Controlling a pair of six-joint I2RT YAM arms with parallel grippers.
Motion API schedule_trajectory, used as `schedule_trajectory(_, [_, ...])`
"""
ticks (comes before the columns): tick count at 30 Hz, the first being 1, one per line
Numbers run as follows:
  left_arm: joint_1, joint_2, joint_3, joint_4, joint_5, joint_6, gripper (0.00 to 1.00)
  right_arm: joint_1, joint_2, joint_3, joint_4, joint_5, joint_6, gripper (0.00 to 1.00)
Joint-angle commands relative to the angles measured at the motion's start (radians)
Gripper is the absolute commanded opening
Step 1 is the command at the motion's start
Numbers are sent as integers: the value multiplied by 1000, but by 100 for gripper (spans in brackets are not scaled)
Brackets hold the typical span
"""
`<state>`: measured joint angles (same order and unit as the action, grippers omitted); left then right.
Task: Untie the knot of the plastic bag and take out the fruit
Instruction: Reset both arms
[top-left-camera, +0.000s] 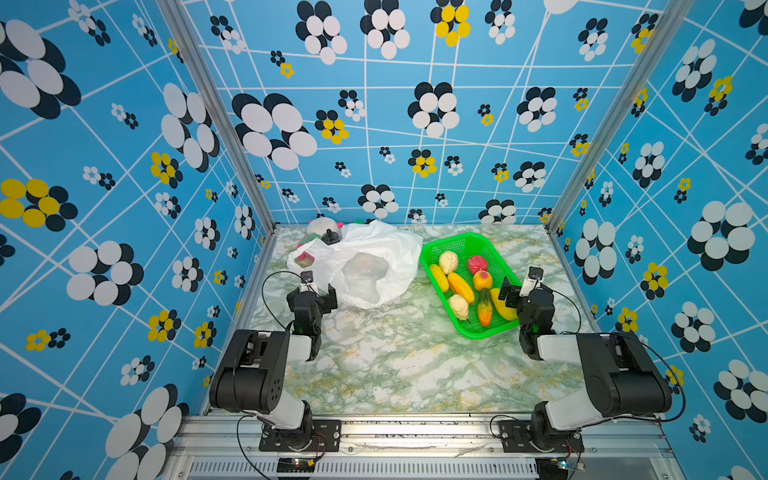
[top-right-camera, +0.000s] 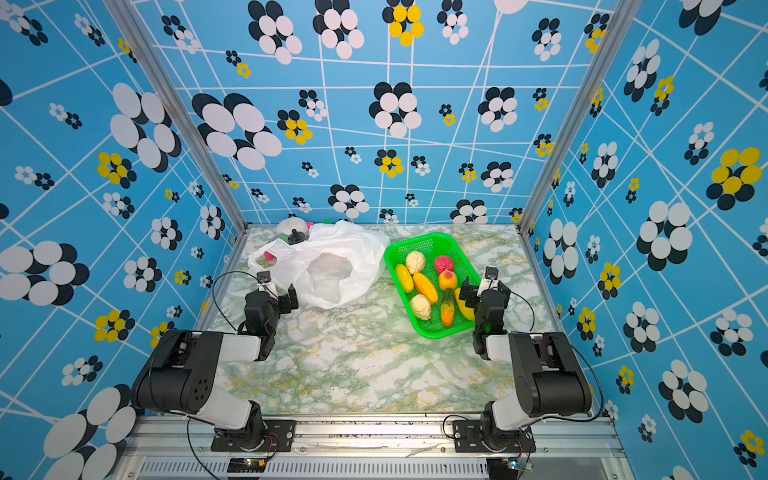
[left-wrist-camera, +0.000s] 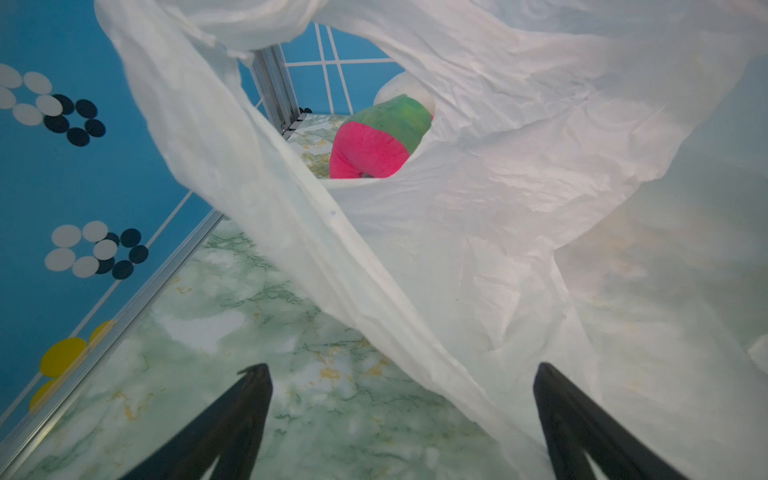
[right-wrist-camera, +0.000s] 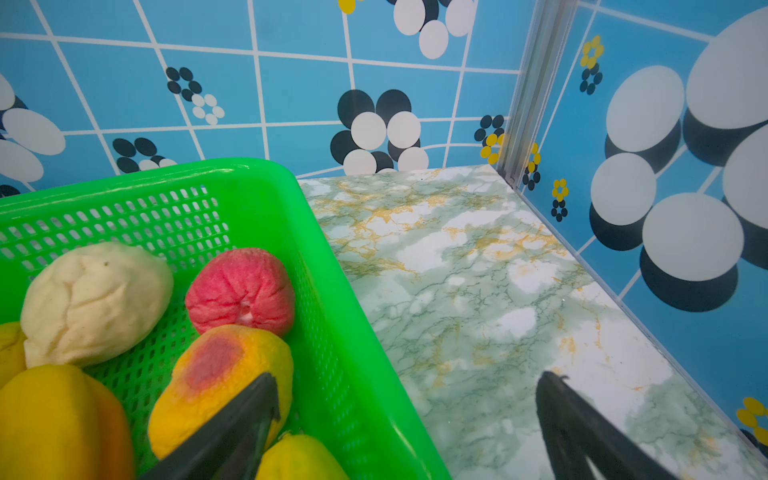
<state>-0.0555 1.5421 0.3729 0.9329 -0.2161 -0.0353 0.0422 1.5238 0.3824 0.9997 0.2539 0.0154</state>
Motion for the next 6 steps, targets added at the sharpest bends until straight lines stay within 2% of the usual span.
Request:
schedule_trajectory(1, [-4,8,-7,22,7,11,99,-3,22,5,-105,-78,-7,99])
schedule_trajectory(6, [-1,7,-7,20,12,9,99,-2,18,-2,-92,-81,-8,99])
